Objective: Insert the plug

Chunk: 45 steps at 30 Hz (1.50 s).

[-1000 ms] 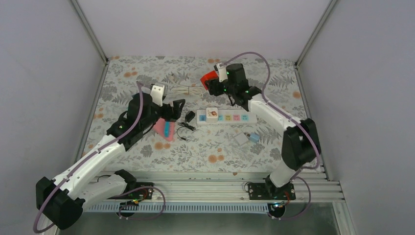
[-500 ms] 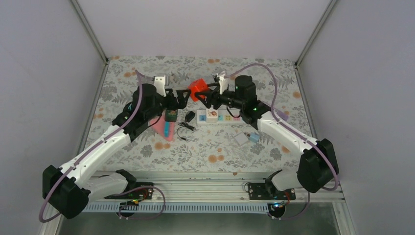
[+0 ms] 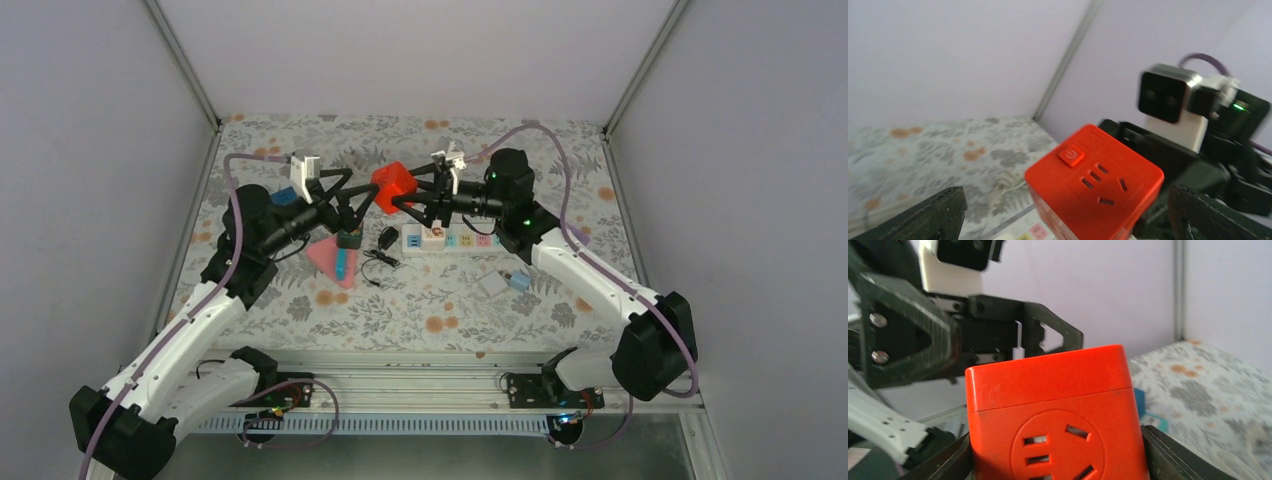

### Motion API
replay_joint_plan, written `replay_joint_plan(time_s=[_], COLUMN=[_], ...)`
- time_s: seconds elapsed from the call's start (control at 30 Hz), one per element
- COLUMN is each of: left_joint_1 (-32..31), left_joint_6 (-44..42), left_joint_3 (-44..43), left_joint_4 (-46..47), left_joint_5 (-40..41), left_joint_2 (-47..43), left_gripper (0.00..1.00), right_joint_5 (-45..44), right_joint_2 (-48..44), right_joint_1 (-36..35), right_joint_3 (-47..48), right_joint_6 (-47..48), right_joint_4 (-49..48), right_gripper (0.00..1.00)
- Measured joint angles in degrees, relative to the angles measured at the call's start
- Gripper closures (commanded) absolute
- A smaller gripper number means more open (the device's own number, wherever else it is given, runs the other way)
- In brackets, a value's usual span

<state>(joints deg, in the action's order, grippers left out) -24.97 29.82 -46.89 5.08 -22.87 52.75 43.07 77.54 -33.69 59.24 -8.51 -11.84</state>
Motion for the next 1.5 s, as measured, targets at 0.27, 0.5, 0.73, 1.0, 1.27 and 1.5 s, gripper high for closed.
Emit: replay_joint_plan(time_s=[0.27, 0.5, 0.73, 1.0, 1.27, 1.5], left_joint_1=[0.0, -0.33, -2.82, -3.06, -3.04, -2.93], left_joint_6=[-1.88, -1.73, -0.68, 0.46, -11.43, -30.84], left_joint_3=[4.31, 3.78, 0.2, -0.02, -4.98, -9.18], left_joint_4=[16.39, 25.22, 26.62, 26.18, 18.45, 15.17], left_joint_5=[-12.7, -20.68, -24.74, -25.7, -25.2, -19.93], left_joint_2=[-2.4, 1.09, 5.44, 5.2, 5.84, 10.45], left_gripper=[0.0, 0.06, 0.29, 0.68, 0.69, 0.7], right_joint_5=[11.41, 17.44, 18.16, 17.59, 13.16, 1.55], right_joint_2=[-0.33, -0.13, 0.9, 1.31, -0.44, -6.58], right_joint_1=[0.9, 0.33, -0.44, -0.42, -0.59, 3.02], right_joint_3=[4.46, 4.59, 5.01, 5.01, 6.4, 12.37], right_joint_6=[-14.1, -29.77, -34.71, -35.91, -29.46, -17.7], right_joint_4=[-9.14, -22.43, -25.9, -26.67, -14.16, 8.9], right_gripper=[0.32, 0.32, 0.32, 0.26, 0.0, 0.0])
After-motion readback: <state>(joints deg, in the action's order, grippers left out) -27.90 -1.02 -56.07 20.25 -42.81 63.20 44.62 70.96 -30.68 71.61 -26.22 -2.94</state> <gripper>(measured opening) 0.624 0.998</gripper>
